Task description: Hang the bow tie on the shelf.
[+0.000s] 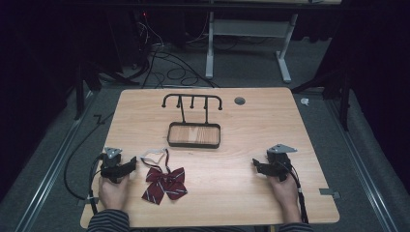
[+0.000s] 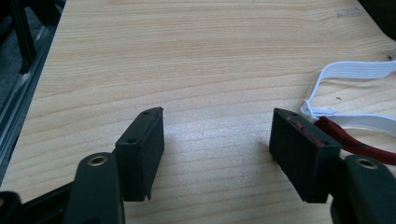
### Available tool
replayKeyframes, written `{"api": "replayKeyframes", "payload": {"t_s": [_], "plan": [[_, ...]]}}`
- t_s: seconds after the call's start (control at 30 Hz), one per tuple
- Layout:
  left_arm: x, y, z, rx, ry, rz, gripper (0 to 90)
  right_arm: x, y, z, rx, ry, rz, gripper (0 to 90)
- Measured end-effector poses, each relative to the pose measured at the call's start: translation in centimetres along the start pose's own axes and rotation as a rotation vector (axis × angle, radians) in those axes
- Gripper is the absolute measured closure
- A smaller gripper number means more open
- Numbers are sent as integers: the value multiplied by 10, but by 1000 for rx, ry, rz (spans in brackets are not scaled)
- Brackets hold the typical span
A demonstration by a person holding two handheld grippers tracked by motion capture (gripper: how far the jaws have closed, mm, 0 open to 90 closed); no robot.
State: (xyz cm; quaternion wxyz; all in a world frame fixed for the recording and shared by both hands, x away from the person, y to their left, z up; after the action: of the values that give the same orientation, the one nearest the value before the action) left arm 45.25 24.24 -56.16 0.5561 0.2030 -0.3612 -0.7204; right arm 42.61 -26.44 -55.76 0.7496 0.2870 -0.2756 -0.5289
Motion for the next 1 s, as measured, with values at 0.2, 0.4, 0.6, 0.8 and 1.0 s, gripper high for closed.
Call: {"api": "replayKeyframes", "payload": {"t_s": [0.2, 0.4, 0.6, 0.8, 1.0], "plan": [[0, 0, 0, -1, -2, -1, 356, 0, 0, 0, 0, 0, 0, 321], [0, 0, 0, 1, -3, -1, 348, 0, 0, 0, 0, 0, 0, 321], [1, 0, -1, 0, -7, -2, 337, 0, 0, 0, -1, 0, 2, 321], [1, 0, 0, -2, -13, -6, 344, 0, 0, 0, 0, 0, 5, 320], [1, -1, 1, -6, -16, -18, 365, 0, 0, 0, 0, 0, 4, 320]]}}
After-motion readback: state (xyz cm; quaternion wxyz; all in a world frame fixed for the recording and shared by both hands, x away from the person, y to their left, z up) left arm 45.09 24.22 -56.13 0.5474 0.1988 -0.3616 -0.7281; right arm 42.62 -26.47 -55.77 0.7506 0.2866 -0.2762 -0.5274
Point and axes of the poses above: each handheld gripper's, and its own axes: z roughly backward along the jaws, y roughly out of its top, x roughly to its right, the point moved 8 cm from there along -z, roughly forward along the jaws, and after that the axes turned 8 degrees about -y, right-handed, at the moved point
